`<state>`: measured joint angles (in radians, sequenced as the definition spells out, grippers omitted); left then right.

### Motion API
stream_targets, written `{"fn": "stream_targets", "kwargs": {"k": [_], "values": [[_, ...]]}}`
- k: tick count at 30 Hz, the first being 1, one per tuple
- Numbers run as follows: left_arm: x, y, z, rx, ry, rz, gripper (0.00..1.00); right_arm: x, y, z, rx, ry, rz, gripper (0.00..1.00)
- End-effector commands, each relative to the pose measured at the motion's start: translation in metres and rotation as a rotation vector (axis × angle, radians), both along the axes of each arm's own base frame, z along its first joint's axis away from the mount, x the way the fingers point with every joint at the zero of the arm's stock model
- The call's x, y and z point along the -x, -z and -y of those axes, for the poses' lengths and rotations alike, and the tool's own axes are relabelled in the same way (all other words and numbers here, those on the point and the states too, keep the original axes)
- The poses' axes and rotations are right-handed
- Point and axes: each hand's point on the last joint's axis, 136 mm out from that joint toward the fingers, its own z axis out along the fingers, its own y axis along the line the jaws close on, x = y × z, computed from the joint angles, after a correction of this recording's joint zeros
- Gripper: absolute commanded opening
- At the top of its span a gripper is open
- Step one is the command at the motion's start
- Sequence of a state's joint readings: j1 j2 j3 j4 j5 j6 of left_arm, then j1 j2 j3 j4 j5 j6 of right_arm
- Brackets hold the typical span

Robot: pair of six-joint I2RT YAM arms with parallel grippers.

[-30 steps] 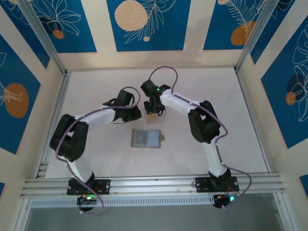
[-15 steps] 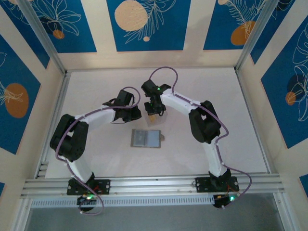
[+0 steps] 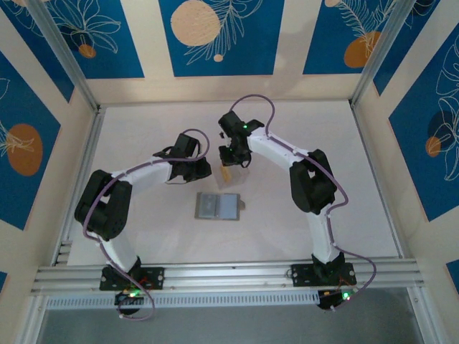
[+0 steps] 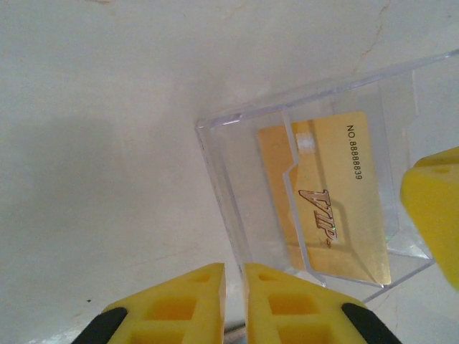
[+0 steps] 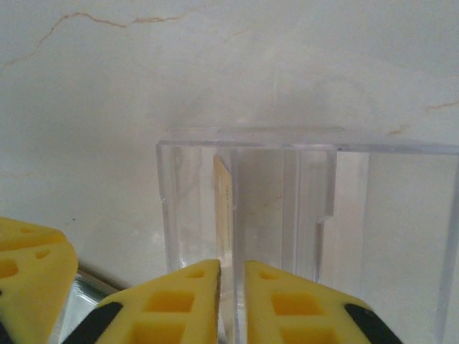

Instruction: Put the credit cards into the card holder

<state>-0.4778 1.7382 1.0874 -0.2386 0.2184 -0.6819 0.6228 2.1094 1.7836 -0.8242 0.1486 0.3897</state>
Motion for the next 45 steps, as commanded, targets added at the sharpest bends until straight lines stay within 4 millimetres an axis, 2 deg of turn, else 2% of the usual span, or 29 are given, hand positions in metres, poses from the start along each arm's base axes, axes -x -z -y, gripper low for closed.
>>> {"fn": "stream_targets", "kwargs": {"k": [1, 4, 16, 23, 39, 45], "values": [[-0.009, -0.005, 0.005, 0.026, 0.013, 0.014, 0.14, 0.009, -0.002, -0.003, 0.007, -0.025, -0.011, 0.25], [-0.009, -0.002, 0.006, 0.029, 0.019, 0.005, 0.14, 0.009, 0.004, -0.001, 0.048, -0.028, -0.006, 0.27], [-0.011, -0.004, 0.007, 0.031, 0.015, 0.011, 0.14, 0.011, 0.018, -0.005, 0.126, -0.058, -0.007, 0.23], [-0.012, -0.004, 0.008, 0.032, 0.018, 0.009, 0.14, 0.012, 0.016, -0.007, 0.123, -0.062, -0.005, 0.17], [-0.012, 0.007, 0.013, 0.033, 0.029, -0.011, 0.14, 0.017, 0.003, -0.014, 0.106, -0.083, 0.017, 0.18], [-0.011, 0.012, 0.013, 0.031, 0.026, -0.022, 0.14, 0.020, 0.006, -0.018, 0.080, -0.088, -0.005, 0.18]]}}
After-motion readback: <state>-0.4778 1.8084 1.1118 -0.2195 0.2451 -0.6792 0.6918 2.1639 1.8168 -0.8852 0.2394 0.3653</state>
